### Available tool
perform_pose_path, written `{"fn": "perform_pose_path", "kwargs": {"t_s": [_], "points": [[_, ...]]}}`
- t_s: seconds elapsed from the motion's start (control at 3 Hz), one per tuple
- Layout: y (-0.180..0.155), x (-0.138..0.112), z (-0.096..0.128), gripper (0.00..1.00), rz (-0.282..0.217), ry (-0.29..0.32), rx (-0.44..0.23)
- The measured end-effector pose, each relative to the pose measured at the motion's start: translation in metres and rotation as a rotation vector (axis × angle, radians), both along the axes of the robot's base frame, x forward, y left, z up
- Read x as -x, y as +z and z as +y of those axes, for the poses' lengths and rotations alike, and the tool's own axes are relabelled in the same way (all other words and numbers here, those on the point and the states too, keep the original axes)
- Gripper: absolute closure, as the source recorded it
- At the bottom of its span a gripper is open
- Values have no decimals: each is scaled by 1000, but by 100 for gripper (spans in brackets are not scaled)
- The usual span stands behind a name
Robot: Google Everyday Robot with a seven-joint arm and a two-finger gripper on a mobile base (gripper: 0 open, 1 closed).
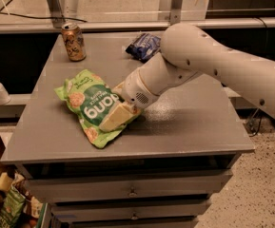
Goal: Pick green rice chip bag
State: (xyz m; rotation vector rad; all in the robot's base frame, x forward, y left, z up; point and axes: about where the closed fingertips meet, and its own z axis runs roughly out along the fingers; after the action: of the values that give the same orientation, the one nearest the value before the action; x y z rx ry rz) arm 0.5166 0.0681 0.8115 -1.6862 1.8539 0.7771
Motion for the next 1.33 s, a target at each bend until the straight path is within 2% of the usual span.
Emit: {"fn": "perform_pose_path", "kwargs": {"t_s": [0.33,0.67,1.0,1.33], "points": [[1,0,0,87,0,0,0],[1,0,0,100,0,0,0],[29,-2,-12,100,-20,-44,-84],[97,-2,-34,100,-59,-116,-239]]}}
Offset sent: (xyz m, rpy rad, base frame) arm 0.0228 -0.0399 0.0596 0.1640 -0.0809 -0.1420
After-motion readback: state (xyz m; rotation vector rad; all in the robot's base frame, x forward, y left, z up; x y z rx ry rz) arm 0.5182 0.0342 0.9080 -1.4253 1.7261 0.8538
